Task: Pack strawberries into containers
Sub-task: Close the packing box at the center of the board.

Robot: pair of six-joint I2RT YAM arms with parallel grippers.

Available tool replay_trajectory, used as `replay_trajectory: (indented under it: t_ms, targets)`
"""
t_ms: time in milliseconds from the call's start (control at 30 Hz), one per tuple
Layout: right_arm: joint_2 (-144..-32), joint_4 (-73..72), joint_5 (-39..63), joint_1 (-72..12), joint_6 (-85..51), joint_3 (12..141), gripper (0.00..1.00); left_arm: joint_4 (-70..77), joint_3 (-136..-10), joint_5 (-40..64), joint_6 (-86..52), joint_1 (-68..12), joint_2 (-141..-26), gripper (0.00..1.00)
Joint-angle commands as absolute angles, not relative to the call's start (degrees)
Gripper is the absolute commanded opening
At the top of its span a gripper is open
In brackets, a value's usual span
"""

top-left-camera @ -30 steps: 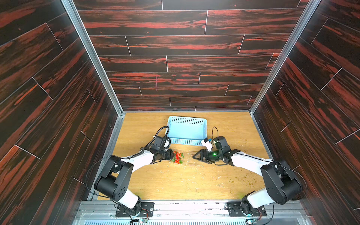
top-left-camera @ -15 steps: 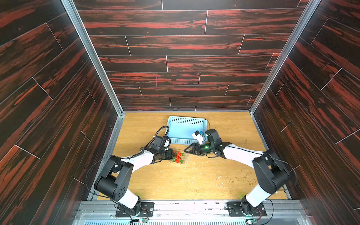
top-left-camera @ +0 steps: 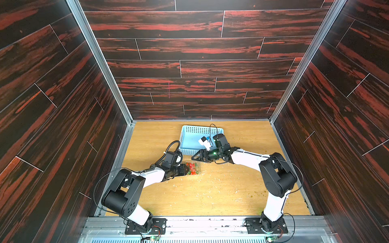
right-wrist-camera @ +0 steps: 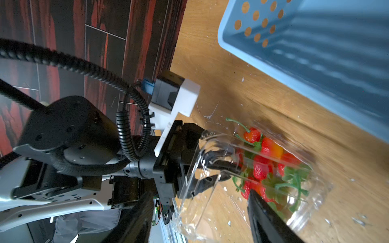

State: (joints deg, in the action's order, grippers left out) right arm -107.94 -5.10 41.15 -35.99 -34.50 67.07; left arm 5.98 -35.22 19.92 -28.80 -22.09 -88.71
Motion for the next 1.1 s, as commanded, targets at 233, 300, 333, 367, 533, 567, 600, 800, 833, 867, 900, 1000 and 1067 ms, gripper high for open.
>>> replay_trajectory:
  t_ms: [233,300,333,367,533,567,600,800,833,867,900,1000,1067]
  targets:
    - [-110.98,0.18,41.37,-38.24,-31.50,71.25,0.71,6.04,-30.56,20.18,-31.29,-16.23,-77.79,0.43]
    - [-111.29,0.43,41.17,-38.62,-31.47,71.22,0.71,6.23,-28.77,19.95,-32.57,-14.57,-75.61,0.43]
    - [-111.60,0.55,41.05,-38.82,-31.39,71.24,0.71,6.16,-27.96,19.86,-33.15,-13.65,-74.42,0.43]
    - [-111.86,0.63,41.04,-38.97,-31.38,71.25,0.71,6.00,-27.35,19.86,-33.57,-13.20,-73.36,0.43]
    - [-113.61,2.45,40.20,-40.15,-30.33,72.43,0.70,4.57,-26.57,21.11,-35.69,-12.79,-68.34,0.45]
    - [-113.93,3.13,39.89,-40.38,-29.99,72.87,0.70,4.50,-26.46,21.62,-36.15,-12.76,-67.67,0.45]
    - [-114.31,3.51,39.74,-40.60,-29.76,73.24,0.70,4.61,-26.28,22.51,-36.66,-12.77,-67.13,0.45]
    - [-116.06,3.86,39.62,-41.22,-29.79,73.74,0.69,12.91,-21.79,30.03,-41.94,-12.84,-67.60,0.47]
    - [-116.10,3.70,39.56,-41.33,-29.87,73.66,0.69,14.70,-20.77,30.77,-42.81,-12.84,-67.94,0.48]
    - [-116.16,3.69,39.47,-41.39,-29.93,73.73,0.69,16.26,-20.00,31.42,-43.45,-12.90,-68.40,0.48]
    - [-116.32,3.83,39.51,-41.45,-29.88,73.87,0.69,17.95,-19.45,32.23,-44.21,-12.96,-69.08,0.48]
    - [-116.46,4.04,39.41,-41.48,-29.88,74.09,0.69,20.38,-18.98,32.61,-44.74,-14.17,-71.51,0.49]
    - [-116.37,4.06,39.38,-41.48,-29.85,74.00,0.69,22.68,-18.83,32.52,-45.27,-15.13,-73.89,0.49]
